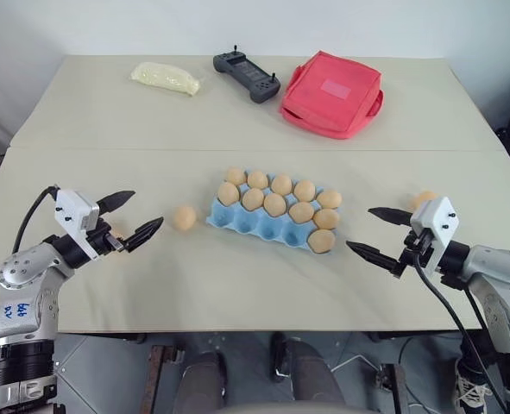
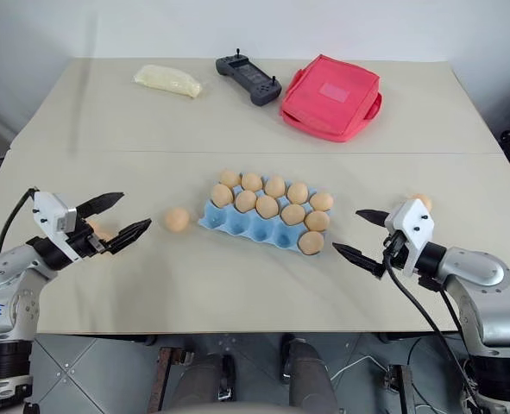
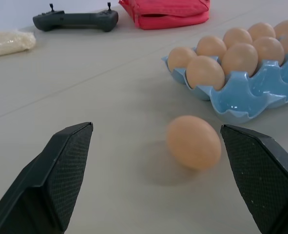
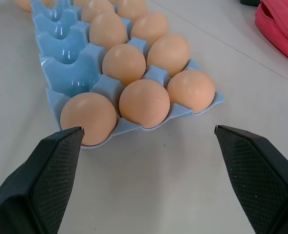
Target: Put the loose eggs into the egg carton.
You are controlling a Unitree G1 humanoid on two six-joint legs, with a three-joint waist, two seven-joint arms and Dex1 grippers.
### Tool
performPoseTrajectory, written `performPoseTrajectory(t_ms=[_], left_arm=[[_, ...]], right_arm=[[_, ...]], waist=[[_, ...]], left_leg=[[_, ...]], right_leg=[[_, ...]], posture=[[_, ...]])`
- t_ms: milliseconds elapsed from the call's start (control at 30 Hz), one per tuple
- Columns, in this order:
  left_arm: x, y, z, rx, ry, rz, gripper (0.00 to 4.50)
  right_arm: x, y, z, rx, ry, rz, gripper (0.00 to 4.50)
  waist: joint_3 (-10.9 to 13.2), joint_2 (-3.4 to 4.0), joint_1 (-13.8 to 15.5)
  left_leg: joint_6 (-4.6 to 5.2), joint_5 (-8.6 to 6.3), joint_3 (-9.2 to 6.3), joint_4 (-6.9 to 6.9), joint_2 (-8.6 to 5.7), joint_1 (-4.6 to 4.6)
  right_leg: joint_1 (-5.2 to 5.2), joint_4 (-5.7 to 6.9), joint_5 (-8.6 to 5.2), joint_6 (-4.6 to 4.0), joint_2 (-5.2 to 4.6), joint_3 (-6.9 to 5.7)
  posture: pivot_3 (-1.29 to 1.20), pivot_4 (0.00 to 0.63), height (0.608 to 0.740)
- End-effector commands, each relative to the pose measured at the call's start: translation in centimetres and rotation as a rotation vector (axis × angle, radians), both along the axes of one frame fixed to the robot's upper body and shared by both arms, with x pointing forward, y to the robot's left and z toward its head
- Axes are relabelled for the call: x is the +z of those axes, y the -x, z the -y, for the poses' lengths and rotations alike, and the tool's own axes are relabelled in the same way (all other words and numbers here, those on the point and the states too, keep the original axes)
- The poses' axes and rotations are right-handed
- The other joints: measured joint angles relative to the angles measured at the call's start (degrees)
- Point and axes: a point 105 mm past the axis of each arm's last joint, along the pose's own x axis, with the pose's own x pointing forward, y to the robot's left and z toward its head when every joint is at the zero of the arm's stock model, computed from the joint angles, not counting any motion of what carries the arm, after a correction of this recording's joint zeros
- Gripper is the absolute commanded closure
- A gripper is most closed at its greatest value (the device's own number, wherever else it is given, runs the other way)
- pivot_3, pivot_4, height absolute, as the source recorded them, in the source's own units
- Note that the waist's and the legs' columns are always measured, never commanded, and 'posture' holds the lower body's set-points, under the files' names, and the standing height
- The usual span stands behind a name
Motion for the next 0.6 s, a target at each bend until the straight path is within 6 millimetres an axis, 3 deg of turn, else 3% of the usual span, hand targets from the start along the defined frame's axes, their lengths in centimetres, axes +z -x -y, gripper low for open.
performPoseTrajectory(t_ms=[33,400,600], left_arm=[[0.6,-0.1,0.0,-0.004,-0.011,0.030,0.04],[1.3,-1.3,0.9,-0.012,-0.001,0.046,0.04],[1.2,-1.9,2.6,-0.082,0.003,0.036,0.04]], right_arm=[[1.3,0.0,-0.4,0.004,-0.005,0.066,0.00],[2.0,-0.2,-0.4,-0.045,-0.035,0.092,0.00],[1.9,1.2,1.8,-0.182,-0.039,0.084,0.00]], waist=[[0.0,0.00,0.0],[0.0,0.00,0.0],[0.0,0.00,0.3]], left_leg=[[0.00,0.00,0.01,0.00,0.00,0.00],[0.00,0.00,0.02,0.11,-0.02,-0.01],[0.00,0.00,0.00,0.13,-0.03,-0.01]], right_leg=[[0.00,0.00,0.00,0.00,0.00,0.00],[0.00,0.10,0.01,0.00,0.02,0.01],[0.00,0.15,0.01,0.00,0.02,0.01]], posture=[[0.00,0.150,0.740],[0.00,0.150,0.740],[0.00,0.150,0.740]])
